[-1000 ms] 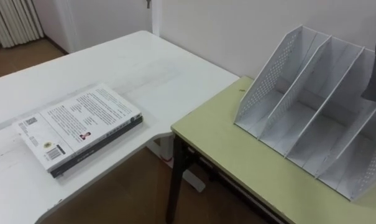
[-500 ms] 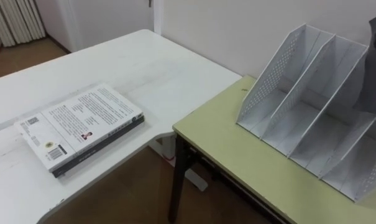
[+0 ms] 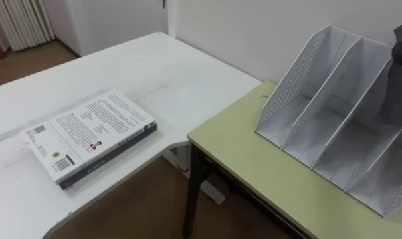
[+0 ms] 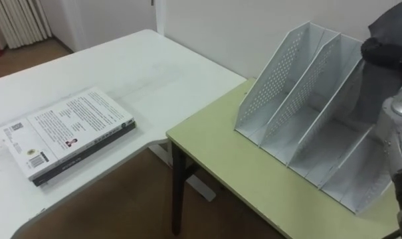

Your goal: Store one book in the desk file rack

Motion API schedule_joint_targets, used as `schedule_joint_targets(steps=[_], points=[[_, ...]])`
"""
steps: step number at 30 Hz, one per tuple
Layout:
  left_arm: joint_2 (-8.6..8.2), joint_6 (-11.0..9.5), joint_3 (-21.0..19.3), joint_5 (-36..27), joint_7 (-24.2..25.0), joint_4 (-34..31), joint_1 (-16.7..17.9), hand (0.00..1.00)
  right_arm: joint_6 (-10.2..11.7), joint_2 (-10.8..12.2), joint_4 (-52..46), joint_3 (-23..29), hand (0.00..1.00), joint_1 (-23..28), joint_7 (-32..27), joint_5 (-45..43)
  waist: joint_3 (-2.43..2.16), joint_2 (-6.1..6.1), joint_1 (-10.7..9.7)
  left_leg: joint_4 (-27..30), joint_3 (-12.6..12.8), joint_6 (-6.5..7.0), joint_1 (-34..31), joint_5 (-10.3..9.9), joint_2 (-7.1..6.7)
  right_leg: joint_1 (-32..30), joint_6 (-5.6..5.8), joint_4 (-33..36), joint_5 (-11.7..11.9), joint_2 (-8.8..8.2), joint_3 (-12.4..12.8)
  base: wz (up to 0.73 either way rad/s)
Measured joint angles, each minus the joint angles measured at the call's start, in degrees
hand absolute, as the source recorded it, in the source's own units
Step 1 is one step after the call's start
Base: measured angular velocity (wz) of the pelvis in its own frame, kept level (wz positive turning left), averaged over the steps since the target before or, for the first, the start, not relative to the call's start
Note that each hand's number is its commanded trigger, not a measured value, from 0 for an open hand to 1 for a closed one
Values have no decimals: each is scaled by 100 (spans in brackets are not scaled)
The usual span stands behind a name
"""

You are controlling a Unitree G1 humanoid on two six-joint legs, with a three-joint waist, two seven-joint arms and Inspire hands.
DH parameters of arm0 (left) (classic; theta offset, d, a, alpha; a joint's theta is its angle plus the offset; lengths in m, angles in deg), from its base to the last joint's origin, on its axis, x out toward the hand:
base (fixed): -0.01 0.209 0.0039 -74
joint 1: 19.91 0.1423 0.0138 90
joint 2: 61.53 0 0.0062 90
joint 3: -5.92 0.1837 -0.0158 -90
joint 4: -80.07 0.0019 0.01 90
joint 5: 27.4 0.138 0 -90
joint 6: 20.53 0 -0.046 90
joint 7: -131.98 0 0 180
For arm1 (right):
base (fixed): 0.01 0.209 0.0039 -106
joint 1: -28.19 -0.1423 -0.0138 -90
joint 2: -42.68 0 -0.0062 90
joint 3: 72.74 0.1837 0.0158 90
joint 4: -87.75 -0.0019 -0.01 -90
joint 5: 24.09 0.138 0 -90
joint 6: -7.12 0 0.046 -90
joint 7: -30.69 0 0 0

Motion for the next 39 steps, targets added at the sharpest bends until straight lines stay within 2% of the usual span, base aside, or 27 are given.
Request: schedule_joint_targets(steps=[4, 21, 29, 35, 39], points=[[0, 8, 0, 0, -4, -9, 0, 0, -100, 0, 13, 0, 0, 0, 15, 0, -2, 4, 0, 0, 0, 0, -1, 0, -1, -1, 0, 0, 0, 0, 0, 0], [3, 86, 4, 1, -95, -112, 5, 0, -100, -1, 12, 1, 0, -226, 28, 4, -9, 5, 9, 6, 5, 0, -25, 0, 3, -22, 0, 5, 0, -2, -20, 0], [15, 84, 9, 0, -219, -116, 3, 0, -100, -1, -16, -4, 0, -401, 35, 516, -36, -43, -11, 14, 29, 0, -35, 0, 37, -26, 0, 5, 0, -9, -25, 0], [24, 71, 10, 2, -200, -106, -7, 0, -97, -1, -857, -3, 0, -412, 54, 672, -44, -53, -21, 25, 28, 0, -9, 0, 42, -7, 0, 14, 0, -2, -3, 0], [23, 3, 15, 6, -164, -106, 1, 0, -20, 0, -1554, -3, 0, -406, 61, 669, -27, -38, -23, 25, 38, 0, 21, 0, 46, 20, -2, 14, 1, 3, 40, -2]])
